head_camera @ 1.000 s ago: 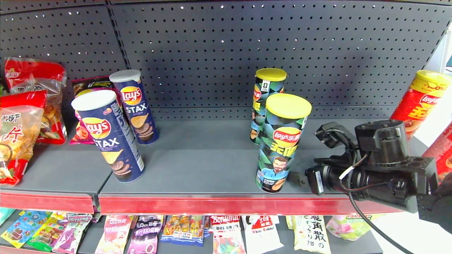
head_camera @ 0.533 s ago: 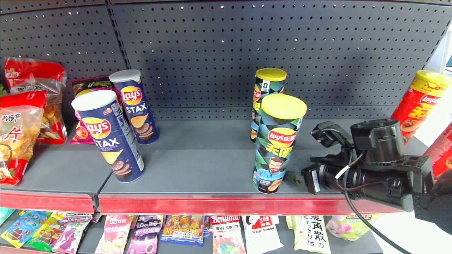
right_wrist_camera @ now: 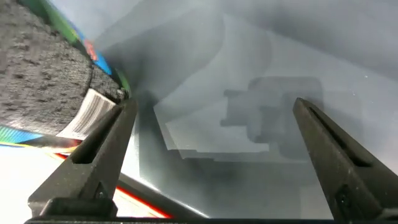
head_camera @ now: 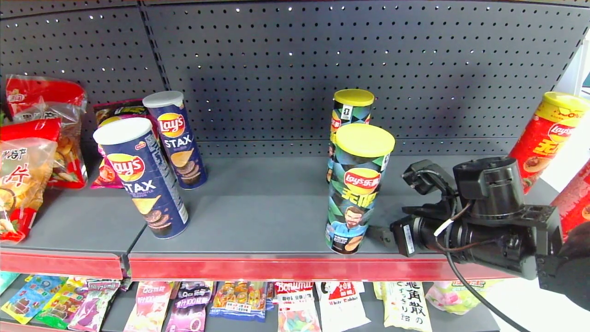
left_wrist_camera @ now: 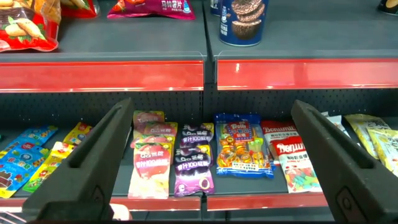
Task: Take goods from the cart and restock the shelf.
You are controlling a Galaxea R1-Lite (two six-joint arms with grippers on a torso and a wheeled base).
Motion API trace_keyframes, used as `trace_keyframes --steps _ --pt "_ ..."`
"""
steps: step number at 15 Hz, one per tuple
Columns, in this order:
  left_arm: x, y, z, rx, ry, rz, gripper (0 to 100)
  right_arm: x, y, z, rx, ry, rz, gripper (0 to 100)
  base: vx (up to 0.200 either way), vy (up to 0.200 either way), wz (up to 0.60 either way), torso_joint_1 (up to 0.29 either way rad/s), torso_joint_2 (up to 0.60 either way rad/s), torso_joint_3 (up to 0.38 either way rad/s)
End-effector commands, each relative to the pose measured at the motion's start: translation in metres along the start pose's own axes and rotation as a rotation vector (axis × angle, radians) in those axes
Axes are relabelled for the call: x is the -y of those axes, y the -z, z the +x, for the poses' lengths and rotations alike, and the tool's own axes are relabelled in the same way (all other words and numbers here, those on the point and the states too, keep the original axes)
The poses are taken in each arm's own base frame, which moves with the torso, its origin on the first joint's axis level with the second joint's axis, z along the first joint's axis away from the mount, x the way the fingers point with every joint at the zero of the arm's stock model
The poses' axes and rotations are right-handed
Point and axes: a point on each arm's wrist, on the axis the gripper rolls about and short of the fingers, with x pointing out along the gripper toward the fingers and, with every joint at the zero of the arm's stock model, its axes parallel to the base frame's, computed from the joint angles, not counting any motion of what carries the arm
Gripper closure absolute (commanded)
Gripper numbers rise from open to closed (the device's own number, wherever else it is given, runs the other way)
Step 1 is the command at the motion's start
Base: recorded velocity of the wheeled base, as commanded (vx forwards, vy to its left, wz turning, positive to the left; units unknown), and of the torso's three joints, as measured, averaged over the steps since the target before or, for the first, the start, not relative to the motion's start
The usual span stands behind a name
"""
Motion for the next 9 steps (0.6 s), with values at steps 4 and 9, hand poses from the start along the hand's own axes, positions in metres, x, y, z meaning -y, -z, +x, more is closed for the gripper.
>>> trace_keyframes --steps 4,9 --pt "0.000 0.000 0.000 0.000 0.000 0.000 0 0.011 0.004 -0.057 0.112 0.042 0.021 0 0.000 0.000 0.00 0.000 0.00 0.000" --pt "0.000 0.000 0.000 0.000 0.000 0.000 0 0.025 0.079 -0.164 0.332 -0.020 -0.077 0 0.000 0.000 0.00 0.000 0.00 0.000"
